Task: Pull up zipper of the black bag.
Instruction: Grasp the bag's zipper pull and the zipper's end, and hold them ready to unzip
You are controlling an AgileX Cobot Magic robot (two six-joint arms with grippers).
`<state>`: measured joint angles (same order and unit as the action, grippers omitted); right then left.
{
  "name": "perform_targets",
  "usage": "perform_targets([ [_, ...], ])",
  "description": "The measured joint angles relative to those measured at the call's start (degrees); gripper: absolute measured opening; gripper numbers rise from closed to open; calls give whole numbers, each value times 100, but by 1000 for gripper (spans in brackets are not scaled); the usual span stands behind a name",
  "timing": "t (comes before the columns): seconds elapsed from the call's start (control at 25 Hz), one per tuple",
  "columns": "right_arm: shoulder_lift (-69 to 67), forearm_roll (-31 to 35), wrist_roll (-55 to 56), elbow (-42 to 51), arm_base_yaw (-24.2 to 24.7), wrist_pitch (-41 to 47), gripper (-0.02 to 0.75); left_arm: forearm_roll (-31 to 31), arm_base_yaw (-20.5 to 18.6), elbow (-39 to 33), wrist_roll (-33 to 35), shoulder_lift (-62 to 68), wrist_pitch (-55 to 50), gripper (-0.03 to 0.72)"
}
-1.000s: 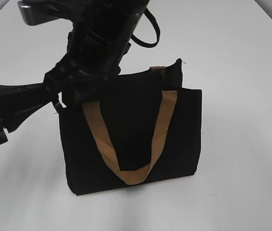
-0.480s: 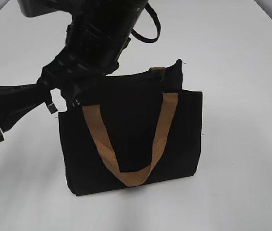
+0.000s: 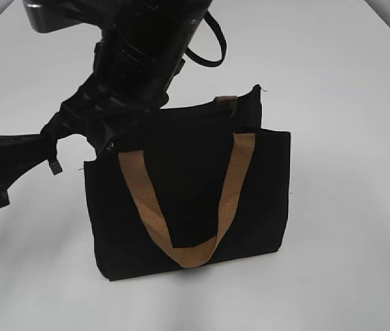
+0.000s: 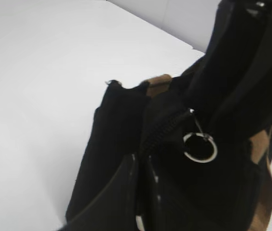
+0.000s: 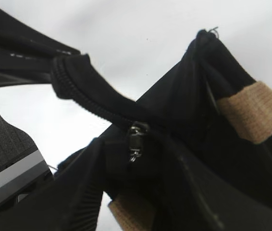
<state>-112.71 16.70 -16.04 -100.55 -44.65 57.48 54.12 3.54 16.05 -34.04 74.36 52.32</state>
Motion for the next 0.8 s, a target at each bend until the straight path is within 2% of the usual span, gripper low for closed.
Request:
perform_targets([
  [0.4,49,6,-105,0,-11,-25,317,-780,0,0,-18,-313,-1036,4],
  [0.6,95,0,-132,0,-23,-10,317,-865,0,-4,-18,-538,-1013,4],
  [0.8,95,-24,-283,0,-279,-74,337,-865,0,-4,-18,-743,-705,4],
])
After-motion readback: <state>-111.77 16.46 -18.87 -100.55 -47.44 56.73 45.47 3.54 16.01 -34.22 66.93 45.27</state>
